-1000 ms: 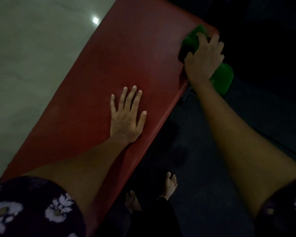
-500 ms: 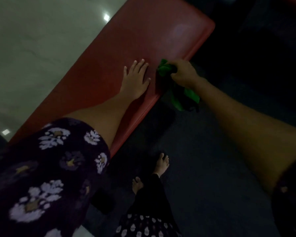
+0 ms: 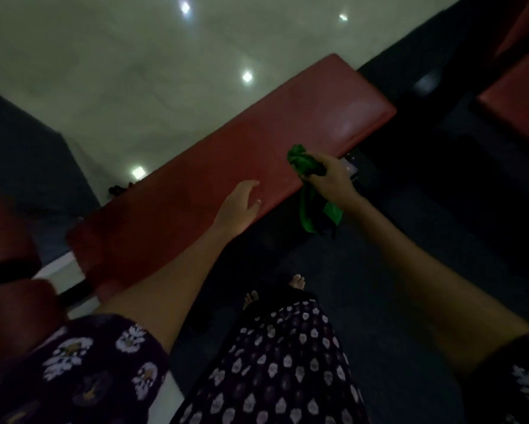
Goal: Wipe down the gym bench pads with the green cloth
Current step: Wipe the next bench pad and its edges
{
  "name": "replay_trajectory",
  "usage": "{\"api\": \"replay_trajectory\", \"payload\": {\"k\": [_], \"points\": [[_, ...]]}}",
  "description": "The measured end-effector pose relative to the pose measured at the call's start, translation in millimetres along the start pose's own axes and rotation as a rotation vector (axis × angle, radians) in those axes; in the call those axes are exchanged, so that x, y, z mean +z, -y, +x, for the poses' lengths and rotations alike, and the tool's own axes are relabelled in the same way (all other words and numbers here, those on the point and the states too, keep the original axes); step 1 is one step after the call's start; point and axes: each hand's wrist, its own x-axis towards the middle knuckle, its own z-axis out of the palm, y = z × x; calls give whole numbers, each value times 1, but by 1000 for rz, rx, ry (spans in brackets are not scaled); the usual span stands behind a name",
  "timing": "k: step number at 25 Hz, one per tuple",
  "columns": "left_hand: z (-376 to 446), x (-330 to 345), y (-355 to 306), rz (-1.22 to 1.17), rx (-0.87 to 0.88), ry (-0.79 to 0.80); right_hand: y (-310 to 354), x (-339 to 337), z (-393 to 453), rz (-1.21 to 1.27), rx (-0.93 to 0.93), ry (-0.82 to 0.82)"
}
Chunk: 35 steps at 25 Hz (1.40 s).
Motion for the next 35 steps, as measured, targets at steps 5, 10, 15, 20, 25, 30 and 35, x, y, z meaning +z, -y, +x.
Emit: {"api": "replay_trajectory", "payload": {"k": [5, 10, 15, 20, 25, 30, 35], "points": [[-130, -65, -10, -82, -117, -206, 85, 18, -75, 0, -174, 127], [-246, -95, -29, -134, -201, -518, 159, 31, -155, 65, -393, 231], [-358, -108, -30, -238, -319, -660, 210, 70, -241, 61, -481, 383], [-479, -155, -1, -265, -467, -921, 275, 163, -320, 5, -583, 504], [-605, -211, 59, -286, -599, -1100, 348, 278, -397, 19, -631, 543], [-701, -253, 123, -237, -603, -1116, 401, 367, -472, 29, -642, 561], [-729, -295, 185, -186, -550, -914, 439, 437, -490, 39, -543, 541]]}}
